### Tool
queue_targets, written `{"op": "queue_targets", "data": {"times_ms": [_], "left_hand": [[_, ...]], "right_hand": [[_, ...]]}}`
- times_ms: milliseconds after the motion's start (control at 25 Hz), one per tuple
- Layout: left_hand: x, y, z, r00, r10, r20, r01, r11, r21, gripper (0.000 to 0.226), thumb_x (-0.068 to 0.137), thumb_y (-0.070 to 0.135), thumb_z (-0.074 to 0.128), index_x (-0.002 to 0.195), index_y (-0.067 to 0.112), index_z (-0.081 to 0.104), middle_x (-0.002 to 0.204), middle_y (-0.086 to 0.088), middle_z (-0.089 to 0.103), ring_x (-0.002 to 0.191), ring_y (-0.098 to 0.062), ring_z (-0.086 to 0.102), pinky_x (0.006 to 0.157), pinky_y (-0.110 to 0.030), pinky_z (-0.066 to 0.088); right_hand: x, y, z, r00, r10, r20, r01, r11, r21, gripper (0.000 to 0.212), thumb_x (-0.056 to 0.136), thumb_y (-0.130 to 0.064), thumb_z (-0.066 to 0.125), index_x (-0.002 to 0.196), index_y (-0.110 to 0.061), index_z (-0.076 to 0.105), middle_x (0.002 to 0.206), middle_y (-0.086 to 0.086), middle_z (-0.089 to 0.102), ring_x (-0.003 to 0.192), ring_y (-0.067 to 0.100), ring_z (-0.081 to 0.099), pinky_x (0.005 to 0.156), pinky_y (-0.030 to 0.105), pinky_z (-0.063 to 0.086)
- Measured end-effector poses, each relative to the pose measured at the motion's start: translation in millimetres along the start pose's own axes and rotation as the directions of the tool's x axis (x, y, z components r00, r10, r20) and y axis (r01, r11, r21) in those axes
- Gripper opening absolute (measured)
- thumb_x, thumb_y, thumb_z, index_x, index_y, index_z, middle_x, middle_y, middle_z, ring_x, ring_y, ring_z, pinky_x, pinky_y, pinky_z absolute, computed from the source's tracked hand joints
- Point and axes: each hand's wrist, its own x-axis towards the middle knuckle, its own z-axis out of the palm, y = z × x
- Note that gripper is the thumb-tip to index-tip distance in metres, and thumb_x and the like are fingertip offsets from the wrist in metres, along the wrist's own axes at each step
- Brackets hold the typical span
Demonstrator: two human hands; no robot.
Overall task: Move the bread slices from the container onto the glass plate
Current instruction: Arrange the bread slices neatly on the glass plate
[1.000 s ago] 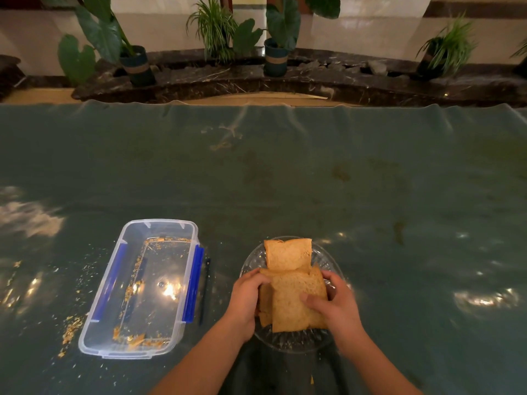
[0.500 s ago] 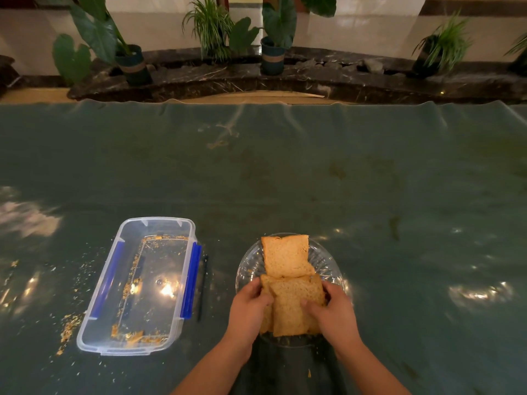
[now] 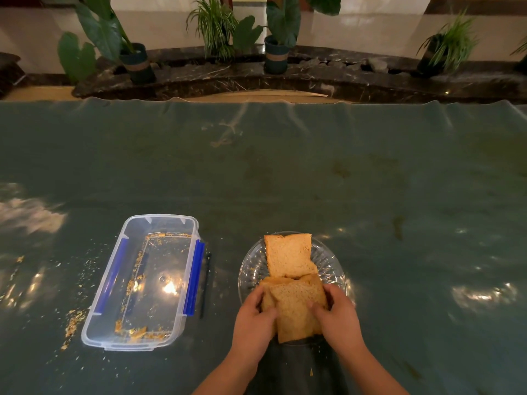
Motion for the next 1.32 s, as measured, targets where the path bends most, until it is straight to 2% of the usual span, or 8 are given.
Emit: {"op": "queue_targets", "data": {"times_ms": [160,400,560,680,840,960,1200,1320], "left_hand": [[4,-6,2,0.999,-0.034,-0.025,0.033,0.998,-0.050,0.055,0.079,-0.002,0.061,0.125,0.029,0.059,0.111,0.015,0.068,0.090,0.009,0.065,0.066,-0.013,0.051],[5,-8,7,0.999,-0.052,0.013,0.052,0.998,-0.019,0.060,0.078,-0.001,0.064,0.125,0.034,0.051,0.118,0.014,0.059,0.106,-0.003,0.057,0.079,-0.026,0.050],[7,-2,-1,0.998,-0.067,0.000,0.067,0.995,-0.078,0.053,0.080,-0.004,0.063,0.118,0.031,0.055,0.115,0.011,0.063,0.100,-0.002,0.060,0.067,-0.017,0.049],[5,0,1,0.999,-0.045,-0.032,0.041,0.995,-0.094,0.053,0.077,-0.007,0.063,0.116,0.029,0.060,0.111,0.009,0.068,0.095,-0.003,0.065,0.069,-0.019,0.052],[3,1,10,0.998,0.036,-0.049,-0.038,0.998,-0.049,0.061,0.075,-0.004,0.062,0.108,0.048,0.060,0.108,0.017,0.067,0.096,0.003,0.064,0.074,-0.022,0.052],[5,4,11,0.998,0.030,-0.053,-0.032,0.999,-0.031,0.059,0.076,-0.002,0.062,0.099,0.052,0.058,0.108,0.019,0.065,0.098,0.001,0.062,0.075,-0.023,0.049],[-6,2,7,0.991,0.063,-0.119,-0.070,0.996,-0.056,0.053,0.080,-0.001,0.065,0.109,0.043,0.056,0.112,0.013,0.064,0.101,-0.002,0.061,0.079,-0.024,0.052],[-8,4,7,0.983,0.084,-0.165,-0.095,0.993,-0.064,0.057,0.082,-0.002,0.063,0.127,0.033,0.055,0.120,0.009,0.061,0.109,-0.004,0.058,0.089,-0.032,0.053]], "right_hand": [[-2,4,0,0.999,0.021,-0.024,-0.019,0.999,0.047,0.031,0.076,-0.018,0.078,0.100,-0.032,0.064,0.092,-0.015,0.069,0.085,0.001,0.065,0.068,0.027,0.052],[-3,6,0,0.998,0.040,-0.042,-0.038,0.998,0.056,0.033,0.076,-0.020,0.079,0.102,-0.032,0.063,0.094,-0.014,0.068,0.086,0.003,0.064,0.068,0.029,0.053],[1,-3,4,0.999,0.033,-0.028,-0.032,0.998,0.048,0.035,0.077,-0.018,0.079,0.105,-0.030,0.061,0.096,-0.016,0.066,0.086,-0.001,0.061,0.066,0.024,0.050],[0,-4,4,0.998,0.019,-0.066,-0.016,0.999,0.050,0.034,0.076,-0.018,0.079,0.101,-0.034,0.062,0.094,-0.018,0.068,0.084,-0.004,0.062,0.066,0.021,0.050],[3,-8,2,0.996,-0.001,-0.084,0.007,0.997,0.071,0.037,0.075,-0.015,0.079,0.095,-0.040,0.060,0.092,-0.019,0.068,0.083,-0.004,0.063,0.065,0.019,0.050],[9,-14,2,0.998,0.012,-0.056,-0.009,0.998,0.061,0.036,0.077,-0.014,0.079,0.106,-0.028,0.062,0.096,-0.017,0.066,0.087,-0.001,0.061,0.072,0.025,0.052],[-8,-16,6,0.995,-0.039,-0.096,0.045,0.997,0.069,0.031,0.078,-0.016,0.077,0.099,-0.033,0.063,0.091,-0.015,0.068,0.083,-0.002,0.064,0.068,0.023,0.053],[-7,-25,11,0.996,-0.042,-0.078,0.049,0.995,0.091,0.029,0.079,-0.013,0.076,0.102,-0.027,0.063,0.094,-0.014,0.068,0.087,0.002,0.064,0.071,0.025,0.053]]}}
